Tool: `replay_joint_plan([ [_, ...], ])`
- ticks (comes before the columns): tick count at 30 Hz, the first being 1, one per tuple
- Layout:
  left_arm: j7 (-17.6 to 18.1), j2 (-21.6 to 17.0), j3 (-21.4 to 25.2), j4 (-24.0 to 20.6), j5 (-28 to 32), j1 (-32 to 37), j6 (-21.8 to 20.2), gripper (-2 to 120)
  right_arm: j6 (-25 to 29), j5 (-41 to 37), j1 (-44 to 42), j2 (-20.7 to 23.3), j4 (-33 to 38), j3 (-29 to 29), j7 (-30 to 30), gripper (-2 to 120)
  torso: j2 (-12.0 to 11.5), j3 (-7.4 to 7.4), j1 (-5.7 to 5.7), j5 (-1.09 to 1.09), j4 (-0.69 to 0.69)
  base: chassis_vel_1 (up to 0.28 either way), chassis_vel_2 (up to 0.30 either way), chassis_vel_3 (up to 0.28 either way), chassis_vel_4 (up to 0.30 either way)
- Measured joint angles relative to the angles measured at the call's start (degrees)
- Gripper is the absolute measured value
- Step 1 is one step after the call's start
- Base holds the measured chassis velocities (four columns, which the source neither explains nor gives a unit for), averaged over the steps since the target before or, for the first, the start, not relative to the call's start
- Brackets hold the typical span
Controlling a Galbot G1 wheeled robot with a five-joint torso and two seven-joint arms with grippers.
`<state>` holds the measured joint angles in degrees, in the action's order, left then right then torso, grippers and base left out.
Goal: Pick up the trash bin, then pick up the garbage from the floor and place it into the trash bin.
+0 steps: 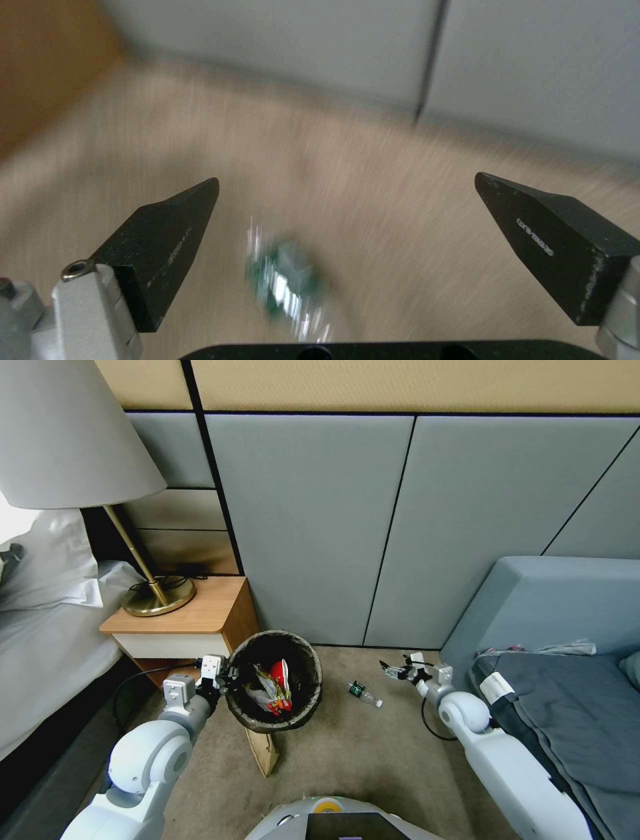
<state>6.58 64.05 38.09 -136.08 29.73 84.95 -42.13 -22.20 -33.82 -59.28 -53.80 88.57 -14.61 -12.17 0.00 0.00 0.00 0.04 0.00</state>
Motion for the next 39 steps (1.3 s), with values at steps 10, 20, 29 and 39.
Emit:
replay_joint_plan([
  [10,0.16,-0.08,0.12,-0.22,0.12,0.03,0.00,1,-1.27,2.01,7.03,-1.62,-13.30,4.81,-11.99,100,0.00,0.00,0.00,-0.05,0.00,0.000,0.000,0.000,0.000],
  [20,0.16,-0.01,-0.27,-0.21,0.12,-0.27,0.00,1,-0.19,6.93,10.41,-4.58,-20.87,7.28,-16.53,100,0.00,0.00,0.00,-0.04,0.00,0.000,0.000,0.000,0.000],
  [29,0.17,-0.13,-0.53,-0.12,0.11,-0.30,0.01,1,4.30,13.87,14.22,-12.15,-31.42,8.69,-15.17,100,0.00,0.00,0.00,-0.04,0.00,0.000,0.000,0.000,0.000],
  [39,0.11,-0.17,-1.07,0.58,-0.02,-0.83,0.00,1,8.06,20.00,19.15,-18.46,-40.79,8.92,-13.69,100,0.00,0.00,0.00,-0.06,0.00,0.000,0.000,0.000,0.000],
])
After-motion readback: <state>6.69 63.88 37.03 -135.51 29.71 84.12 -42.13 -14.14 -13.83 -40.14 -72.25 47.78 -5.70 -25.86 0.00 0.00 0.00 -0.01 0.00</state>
